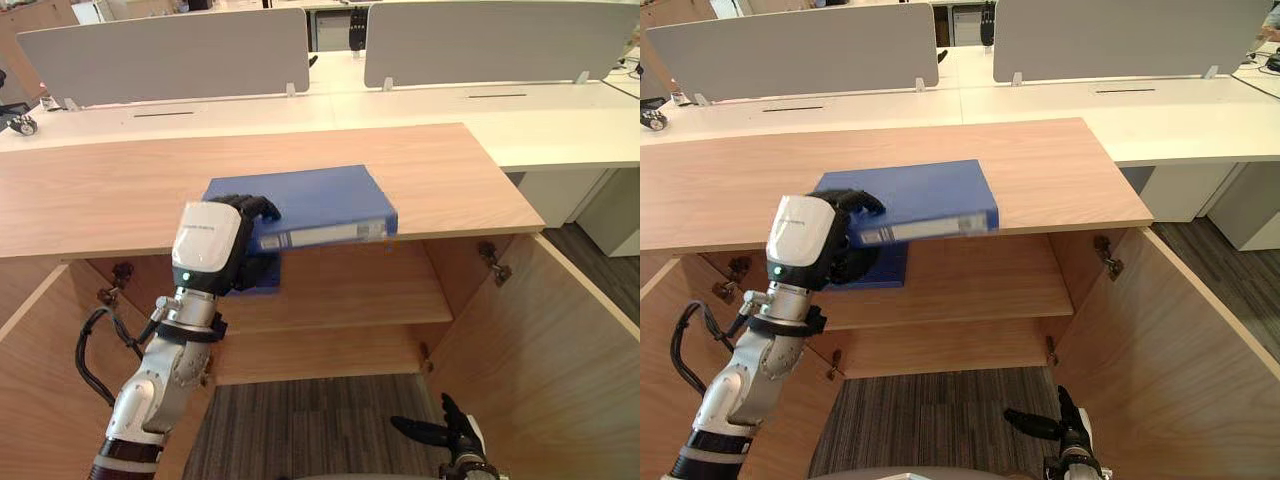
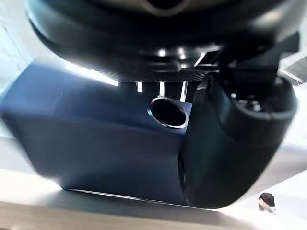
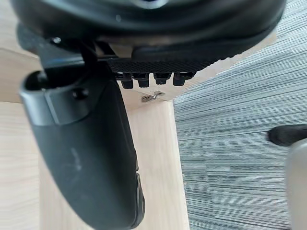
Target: Walk over to the cabinet, pick up the folder, carry it to the office cabinet, place the folder inside the office cabinet, then close the office cabinet door
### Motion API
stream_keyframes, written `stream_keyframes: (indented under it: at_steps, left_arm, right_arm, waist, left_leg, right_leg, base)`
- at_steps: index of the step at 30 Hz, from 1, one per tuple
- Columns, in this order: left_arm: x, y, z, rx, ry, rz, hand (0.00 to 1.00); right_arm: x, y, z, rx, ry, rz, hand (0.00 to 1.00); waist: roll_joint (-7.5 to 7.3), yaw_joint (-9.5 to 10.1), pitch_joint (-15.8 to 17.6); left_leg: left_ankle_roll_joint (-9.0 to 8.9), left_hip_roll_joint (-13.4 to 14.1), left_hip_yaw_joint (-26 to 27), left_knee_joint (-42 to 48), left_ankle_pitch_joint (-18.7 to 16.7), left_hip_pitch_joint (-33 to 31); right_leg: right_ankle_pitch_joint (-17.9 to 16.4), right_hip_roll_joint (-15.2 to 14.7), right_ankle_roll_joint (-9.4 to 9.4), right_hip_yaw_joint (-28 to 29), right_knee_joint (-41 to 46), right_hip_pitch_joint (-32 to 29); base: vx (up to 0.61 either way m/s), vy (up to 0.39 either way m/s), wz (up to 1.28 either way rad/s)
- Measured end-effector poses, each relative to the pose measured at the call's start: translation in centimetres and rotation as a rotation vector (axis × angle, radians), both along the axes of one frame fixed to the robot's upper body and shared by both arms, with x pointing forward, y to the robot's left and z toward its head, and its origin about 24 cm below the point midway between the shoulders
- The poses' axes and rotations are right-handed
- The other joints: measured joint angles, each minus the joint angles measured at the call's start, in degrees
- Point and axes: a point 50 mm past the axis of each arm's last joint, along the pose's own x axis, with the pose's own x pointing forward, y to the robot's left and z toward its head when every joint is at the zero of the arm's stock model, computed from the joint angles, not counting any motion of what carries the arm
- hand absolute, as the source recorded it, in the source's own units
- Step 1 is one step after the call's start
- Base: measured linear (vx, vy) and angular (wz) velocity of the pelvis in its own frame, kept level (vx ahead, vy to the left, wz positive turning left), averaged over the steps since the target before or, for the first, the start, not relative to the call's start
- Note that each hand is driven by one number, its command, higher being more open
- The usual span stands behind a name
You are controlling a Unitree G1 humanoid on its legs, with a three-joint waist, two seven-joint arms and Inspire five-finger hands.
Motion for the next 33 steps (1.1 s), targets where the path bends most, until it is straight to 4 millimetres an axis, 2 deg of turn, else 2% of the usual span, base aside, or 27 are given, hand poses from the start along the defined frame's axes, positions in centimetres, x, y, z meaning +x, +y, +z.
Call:
stream_keyframes:
  at_steps: [4,6,11,13,14,17,18,21,23,27,33]
  left_arm:
    - [-0.2,-0.3,-0.2,-0.027,0.005,-0.003,0.0]
    - [-0.8,-0.7,0.0,-0.065,-0.003,-0.013,0.0]
    - [-3.9,-3.1,1.7,-0.323,-0.044,-0.189,0.0]
    - [-5.2,-3.8,2.8,-0.452,-0.08,-0.287,0.0]
    - [-5.6,-3.9,3.1,-0.482,-0.087,-0.307,0.0]
    - [-7.1,-3.8,4.2,-0.697,-0.124,-0.397,0.0]
    - [-7.3,-3.7,4.3,-0.738,-0.131,-0.408,0.0]
    - [-8.0,-2.9,4.7,-1.023,-0.129,-0.52,0.0]
    - [-8.2,-2.5,4.4,-1.171,-0.106,-0.572,0.0]
    - [-8.4,-2.0,3.6,-1.345,-0.051,-0.634,0.0]
    - [-8.0,-2.6,2.8,-1.45,0.067,-0.758,0.0]
  right_arm:
    - [0.5,0.0,0.3,0.001,-0.026,-0.007,1.0]
    - [1.3,0.0,1.3,0.003,-0.09,-0.022,1.0]
    - [5.0,0.8,6.2,0.061,-0.41,-0.081,1.0]
    - [6.2,1.4,9.0,0.1,-0.562,-0.089,1.0]
    - [6.4,1.5,9.8,0.114,-0.602,-0.092,1.0]
    - [6.9,1.7,14.3,0.172,-0.827,-0.104,1.0]
    - [7.0,1.6,15.1,0.18,-0.867,-0.107,1.0]
    - [7.2,1.5,19.4,0.255,-1.095,-0.117,1.0]
    - [7.2,1.5,21.4,0.276,-1.203,-0.096,1.0]
    - [8.1,2.3,25.2,0.305,-1.397,-0.002,1.0]
    - [9.7,3.6,27.7,0.312,-1.485,0.177,1.0]
  waist:
    - [-0.09,0.1,0.0]
    - [-0.11,0.06,0.02]
    - [-0.42,-0.05,0.22]
    - [-0.59,-0.04,0.35]
    - [-0.6,-0.05,0.38]
    - [-0.7,-0.12,0.48]
    - [-0.75,-0.1,0.56]
    - [-1.21,-0.03,1.17]
    - [-1.27,0.02,1.19]
    - [-1.29,0.13,1.21]
    - [-1.27,0.38,1.21]
  left_leg:
    - [0.0,0.03,0.31,0.01,0.0,-0.38]
    - [0.02,0.0,0.43,0.03,-0.01,-0.45]
    - [0.15,0.04,1.23,0.04,-0.14,-1.04]
    - [0.21,0.04,1.59,0.04,-0.32,-0.98]
    - [0.2,0.03,1.7,0.04,-0.38,-0.97]
    - [0.2,0.03,2.17,0.05,-0.69,-0.82]
    - [0.2,0.03,2.31,0.05,-0.75,-0.74]
    - [0.21,0.04,2.6,0.06,-0.88,-0.56]
    - [0.24,0.02,2.69,0.05,-0.99,-0.52]
    - [0.23,0.02,3.23,0.06,-1.18,-0.3]
    - [0.25,0.01,3.01,0.06,-1.19,-0.31]
  right_leg:
    - [0.59,0.01,0.17,0.35,-0.9,-0.05]
    - [0.74,0.02,0.21,0.49,-1.05,-0.09]
    - [1.07,0.1,0.17,1.46,-1.12,-1.07]
    - [1.09,0.1,0.18,1.8,-1.11,-1.18]
    - [1.09,0.1,0.19,1.9,-1.1,-1.24]
    - [1.1,0.11,0.21,2.38,-1.1,-1.34]
    - [1.11,0.11,0.21,2.5,-1.1,-1.33]
    - [1.11,0.12,0.23,2.76,-1.08,-1.15]
    - [1.11,0.1,0.24,2.84,-1.08,-1.15]
    - [1.14,0.1,0.31,3.23,-1.08,-1.15]
    - [1.17,0.07,0.42,3.02,-1.02,-1.0]
  base:
    - [0.0,-0.004,-0.02]
    - [0.0,-0.006,-0.04]
    - [-0.01,-0.009,-0.09]
    - [-0.01,-0.005,-0.08]
    - [-0.01,-0.006,-0.08]
    - [0.0,-0.008,-0.08]
    - [0.0,-0.008,-0.09]
    - [0.0,-0.009,-0.04]
    - [0.0,0.0,0.0]
    - [-0.01,-0.017,-0.06]
    - [-0.01,-0.015,0.02]
